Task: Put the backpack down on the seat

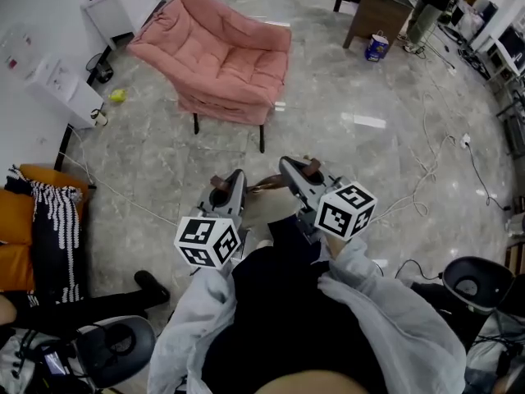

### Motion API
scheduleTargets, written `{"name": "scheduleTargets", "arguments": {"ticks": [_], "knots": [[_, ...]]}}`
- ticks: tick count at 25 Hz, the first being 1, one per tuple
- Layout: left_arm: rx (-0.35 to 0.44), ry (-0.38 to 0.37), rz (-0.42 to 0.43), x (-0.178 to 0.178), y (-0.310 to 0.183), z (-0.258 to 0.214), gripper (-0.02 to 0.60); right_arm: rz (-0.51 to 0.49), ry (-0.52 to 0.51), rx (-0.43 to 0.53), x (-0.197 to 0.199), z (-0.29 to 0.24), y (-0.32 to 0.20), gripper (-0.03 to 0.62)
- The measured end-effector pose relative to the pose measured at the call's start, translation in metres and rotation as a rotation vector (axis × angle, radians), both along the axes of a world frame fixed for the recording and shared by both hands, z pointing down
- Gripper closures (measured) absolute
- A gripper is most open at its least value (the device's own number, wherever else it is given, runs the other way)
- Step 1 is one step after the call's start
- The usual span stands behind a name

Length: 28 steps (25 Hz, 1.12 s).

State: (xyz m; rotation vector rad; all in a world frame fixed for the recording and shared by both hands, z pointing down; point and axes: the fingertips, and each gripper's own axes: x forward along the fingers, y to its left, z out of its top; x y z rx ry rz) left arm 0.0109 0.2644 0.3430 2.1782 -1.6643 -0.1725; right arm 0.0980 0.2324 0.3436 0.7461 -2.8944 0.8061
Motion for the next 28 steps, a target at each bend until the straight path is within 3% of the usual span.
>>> {"name": "scheduleTargets", "arguments": {"ticks": [7, 15, 28], "knots": [[-0.037, 0.022, -0.038, -0.047, -0.028, -0.007, 0.571, -0.039, 0.025, -0.017, -0.051, -0.013, -0.033, 0.588], [-0.025, 0.018, -0.1, -0.057, -0.082, 0.03, 0.57, -0.101, -0.008, -0.017, -0.062, 0.024, -0.091, 0.588], [-0.041, 0.014, -0.161, -0.096, -0.189, 0.032, 0.571, -0.171, -0.015, -0.017, -0.105, 0.024, -0.203, 0.588]]}}
